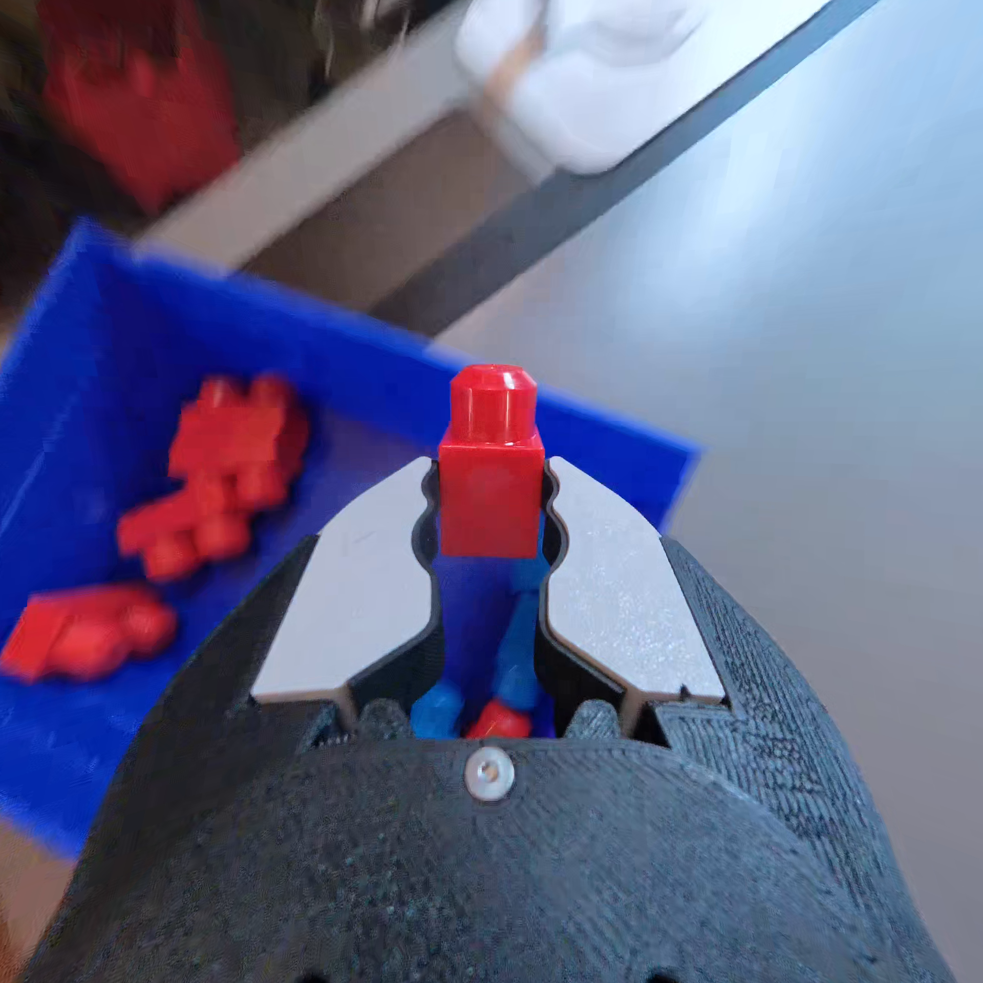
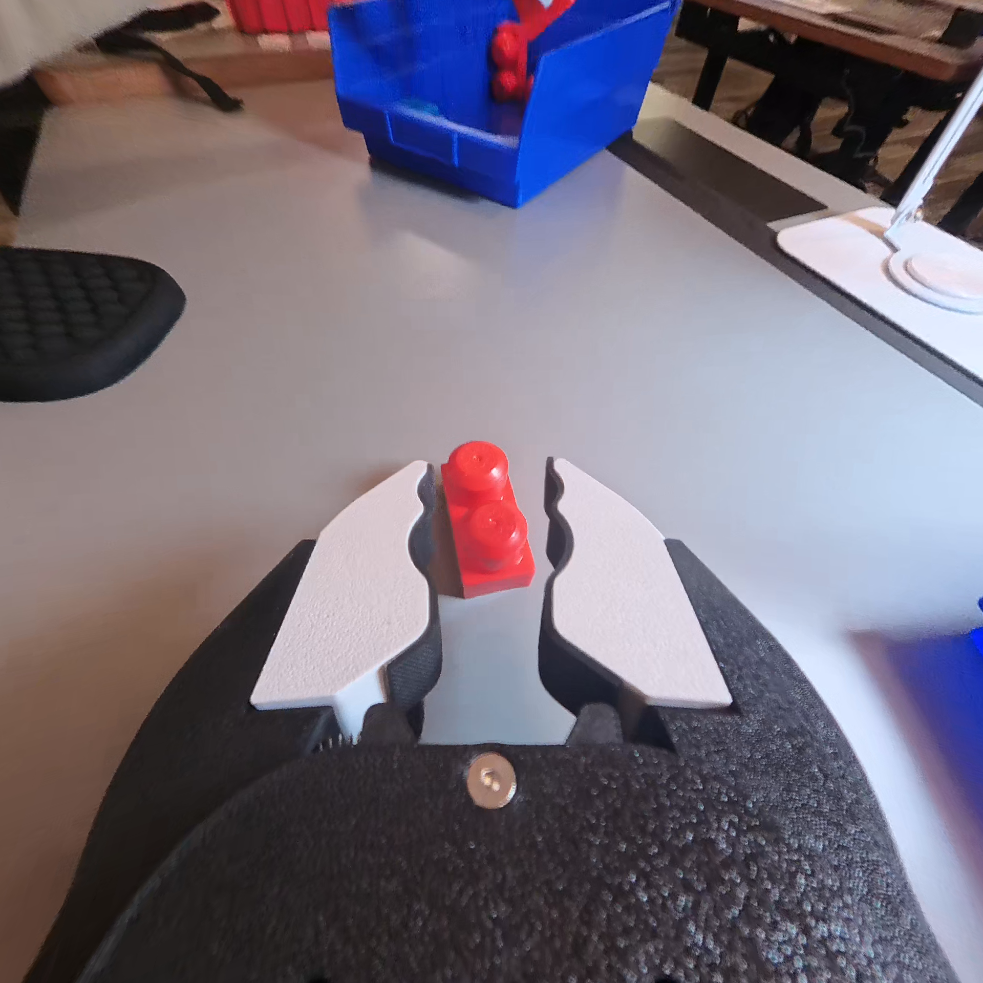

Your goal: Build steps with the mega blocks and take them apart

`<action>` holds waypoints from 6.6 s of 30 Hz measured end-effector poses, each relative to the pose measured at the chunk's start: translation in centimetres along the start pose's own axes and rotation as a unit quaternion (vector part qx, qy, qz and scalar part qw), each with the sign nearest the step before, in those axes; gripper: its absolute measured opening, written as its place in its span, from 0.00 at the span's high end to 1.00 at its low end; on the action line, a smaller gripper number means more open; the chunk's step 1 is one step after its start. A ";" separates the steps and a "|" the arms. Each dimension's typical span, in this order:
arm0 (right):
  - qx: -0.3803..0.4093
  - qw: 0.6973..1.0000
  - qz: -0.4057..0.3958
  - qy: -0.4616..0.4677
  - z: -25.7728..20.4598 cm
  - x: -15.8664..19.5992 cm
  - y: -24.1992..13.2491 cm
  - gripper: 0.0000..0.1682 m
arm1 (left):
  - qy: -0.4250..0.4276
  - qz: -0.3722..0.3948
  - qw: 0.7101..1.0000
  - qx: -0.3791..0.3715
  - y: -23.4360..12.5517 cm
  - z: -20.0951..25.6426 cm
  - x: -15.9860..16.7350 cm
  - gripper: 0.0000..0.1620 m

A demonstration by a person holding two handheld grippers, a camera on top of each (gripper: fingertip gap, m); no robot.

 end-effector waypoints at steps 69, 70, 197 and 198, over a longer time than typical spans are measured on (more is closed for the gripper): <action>-0.167 0.932 0.294 0.132 -4.2 -8.5 -1.0 0.79 | 0.017 0.327 0.845 0.422 -9.8 35.9 -0.9 0.67; -0.174 0.931 0.296 0.125 -4.9 -8.5 -0.6 0.79 | 0.001 0.339 0.834 0.436 -10.7 36.0 -1.3 0.67; -0.052 0.971 -0.220 -0.083 3.3 5.2 1.9 0.77 | -0.023 0.321 0.841 0.434 -7.1 32.8 0.7 0.79; -0.055 0.971 -0.217 -0.083 3.2 5.2 2.0 0.78 | -0.021 0.320 0.842 0.434 -7.0 32.8 0.8 0.79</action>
Point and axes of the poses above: each gripper's, where its closed fingertips meet, y out along the fingers, x out of its underside, z = x × y across the jaws, the point moved 1 cm from there along -y, back along the fingers, and after that the axes turned 8 degrees about -x, right-handed, at the moved point
